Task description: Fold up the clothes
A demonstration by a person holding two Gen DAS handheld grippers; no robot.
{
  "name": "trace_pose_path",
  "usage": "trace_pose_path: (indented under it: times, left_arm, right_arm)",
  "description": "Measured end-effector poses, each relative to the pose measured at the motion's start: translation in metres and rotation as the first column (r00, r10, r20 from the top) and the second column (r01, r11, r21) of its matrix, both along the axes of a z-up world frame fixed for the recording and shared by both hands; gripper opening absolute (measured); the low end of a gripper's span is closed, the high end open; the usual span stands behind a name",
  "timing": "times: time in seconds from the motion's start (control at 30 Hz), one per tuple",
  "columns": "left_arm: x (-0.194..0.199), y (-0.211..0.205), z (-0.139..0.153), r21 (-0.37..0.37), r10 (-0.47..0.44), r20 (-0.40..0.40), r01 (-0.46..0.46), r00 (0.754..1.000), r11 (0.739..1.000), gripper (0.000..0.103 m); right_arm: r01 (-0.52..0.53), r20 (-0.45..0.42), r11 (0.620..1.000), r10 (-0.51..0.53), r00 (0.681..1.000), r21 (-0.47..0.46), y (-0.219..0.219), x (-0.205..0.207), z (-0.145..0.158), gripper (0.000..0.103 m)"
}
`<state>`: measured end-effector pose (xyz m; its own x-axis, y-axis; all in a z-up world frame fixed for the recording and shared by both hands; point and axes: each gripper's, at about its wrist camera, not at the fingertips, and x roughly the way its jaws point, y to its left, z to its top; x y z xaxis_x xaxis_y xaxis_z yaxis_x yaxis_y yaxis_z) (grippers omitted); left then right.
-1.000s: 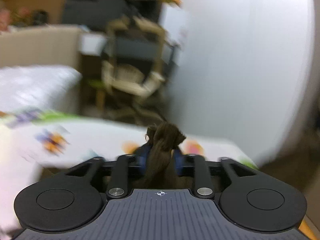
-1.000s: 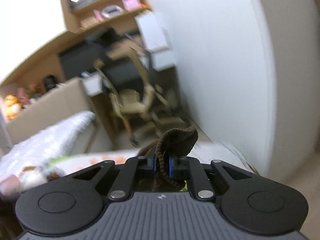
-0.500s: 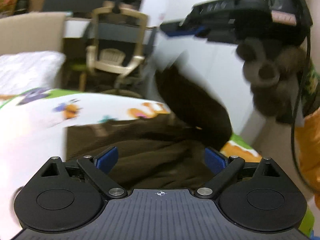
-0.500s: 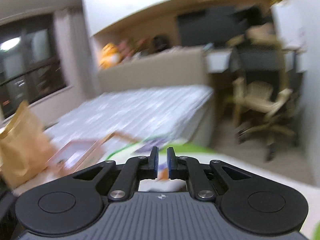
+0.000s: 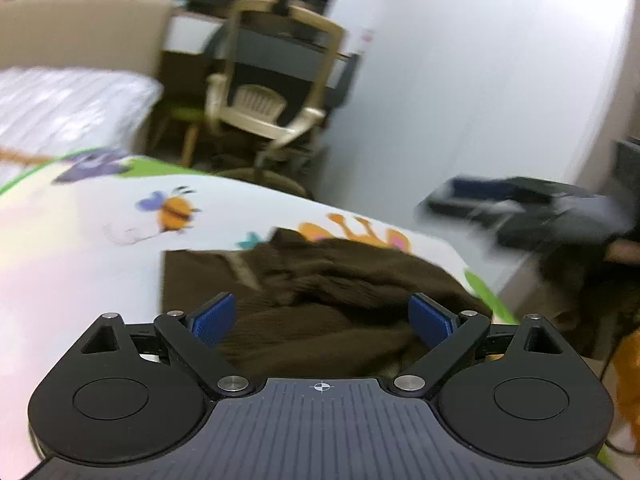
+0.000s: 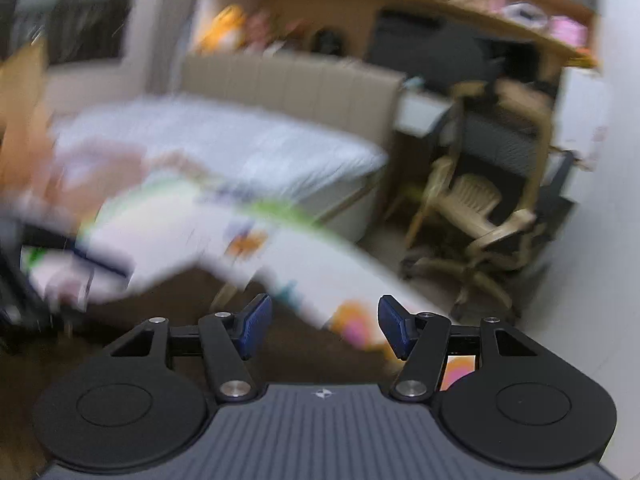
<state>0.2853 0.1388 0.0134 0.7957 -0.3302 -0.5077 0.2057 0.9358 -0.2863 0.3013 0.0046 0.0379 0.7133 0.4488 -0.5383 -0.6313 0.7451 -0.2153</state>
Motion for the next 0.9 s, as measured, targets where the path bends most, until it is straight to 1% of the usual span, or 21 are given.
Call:
trace_pose_path:
  times: [0.03,0.13,0.17,0.2,0.23,0.27,0.3,0.33,0.37,0.4,0.47,0.5,0.57,0.63,0.67,0.7,0.73,0.77,0.8,0.83,0.9]
  left_arm:
    - [-0.003,-0.006,-0.001,0.039,-0.012,0.001,0.012,1.000,0.999,0.097]
    - [-0.012,-0.019,-0.004,0.181,-0.004,-0.007,0.005,1.000,0.984,0.095]
    - [-0.015,-0.018,-0.004,0.190,-0.009,-0.008,0.010,1.000,0.982,0.095]
    - [-0.017,-0.017,-0.003,0.200,-0.013,-0.010,0.015,1.000,0.980,0.095]
    - [-0.020,-0.017,-0.002,0.209,-0.016,-0.009,0.018,1.000,0.978,0.095]
    - [-0.022,-0.019,0.002,0.223,-0.021,-0.001,0.020,1.000,0.975,0.095]
    - [-0.023,-0.023,0.005,0.243,-0.031,0.012,0.027,0.999,0.970,0.095]
    - [-0.024,-0.029,0.008,0.266,-0.046,0.025,0.038,0.999,0.963,0.095]
    - [-0.023,-0.036,0.011,0.291,-0.066,0.038,0.052,0.997,0.955,0.095]
    - [-0.020,-0.045,0.012,0.315,-0.088,0.050,0.068,0.995,0.946,0.095]
    - [-0.011,-0.065,0.010,0.365,-0.138,0.069,0.104,0.988,0.925,0.095]
    - [-0.005,-0.075,0.007,0.388,-0.161,0.075,0.120,0.984,0.914,0.095]
    - [0.010,-0.096,-0.003,0.432,-0.202,0.079,0.149,0.976,0.890,0.095]
    - [0.027,-0.117,-0.019,0.481,-0.234,0.067,0.174,0.970,0.859,0.095]
    - [0.033,-0.122,-0.024,0.488,-0.237,0.061,0.178,0.970,0.855,0.092]
    - [0.039,-0.122,-0.024,0.476,-0.225,0.054,0.173,0.973,0.862,0.077]
    - [0.044,-0.121,-0.025,0.464,-0.213,0.047,0.168,0.976,0.870,0.059]
    - [0.049,-0.121,-0.025,0.452,-0.202,0.041,0.162,0.979,0.877,0.051]
    - [0.054,-0.120,-0.026,0.440,-0.190,0.033,0.156,0.981,0.884,0.032]
    - [0.059,-0.120,-0.026,0.428,-0.178,0.026,0.150,0.984,0.891,0.017]
    - [0.070,-0.119,-0.027,0.404,-0.155,0.011,0.137,0.988,0.904,0.014]
  right_arm:
    - [-0.026,-0.001,0.999,0.026,1.000,-0.030,0.011,-0.003,-0.011,0.054]
    - [-0.055,0.021,0.992,0.058,0.998,-0.116,0.040,0.004,-0.039,0.058]
    - [-0.059,0.008,0.991,0.060,0.998,-0.118,0.045,0.011,-0.045,0.058]
    - [-0.054,-0.002,0.992,0.054,0.999,-0.114,0.047,0.015,-0.051,0.055]
    - [-0.043,-0.011,0.994,0.042,0.999,-0.104,0.047,0.018,-0.054,0.026]
    - [-0.019,-0.021,0.997,0.017,1.000,-0.076,0.042,0.022,-0.055,0.011]
    - [0.023,-0.036,1.000,-0.023,0.999,-0.002,0.028,0.027,-0.048,0.007]
    - [0.071,-0.056,0.993,-0.066,0.996,0.099,0.008,0.032,-0.037,0.007]
    - [0.125,-0.074,0.972,-0.112,0.991,0.198,-0.015,0.036,-0.026,0.007]
    - [0.180,-0.090,0.939,-0.161,0.983,0.294,-0.041,0.038,-0.013,0.007]
    - [0.277,-0.123,0.846,-0.248,0.961,0.457,-0.093,0.039,0.010,0.007]
    - [0.308,-0.123,0.809,-0.286,0.950,0.500,-0.116,0.034,0.016,0.007]
    - [0.365,-0.119,0.754,-0.361,0.925,0.547,-0.156,0.019,0.023,0.007]
    - [0.419,-0.147,0.691,-0.418,0.897,0.589,-0.193,0.002,0.022,0.007]
    - [0.443,-0.165,0.664,-0.440,0.883,0.603,-0.209,-0.006,0.020,0.007]
    - [0.465,-0.177,0.646,-0.460,0.870,0.606,-0.221,-0.012,0.016,0.007]
    - [0.484,-0.186,0.635,-0.477,0.859,0.602,-0.230,-0.018,0.011,0.007]
    - [0.501,-0.196,0.626,-0.492,0.849,0.598,-0.238,-0.023,0.006,0.007]
    - [0.516,-0.209,0.618,-0.501,0.840,0.593,-0.245,-0.027,0.001,0.007]
    - [0.528,-0.223,0.612,-0.505,0.834,0.589,-0.250,-0.028,-0.005,0.007]
    - [0.545,-0.240,0.602,-0.513,0.824,0.583,-0.256,-0.026,-0.013,0.007]
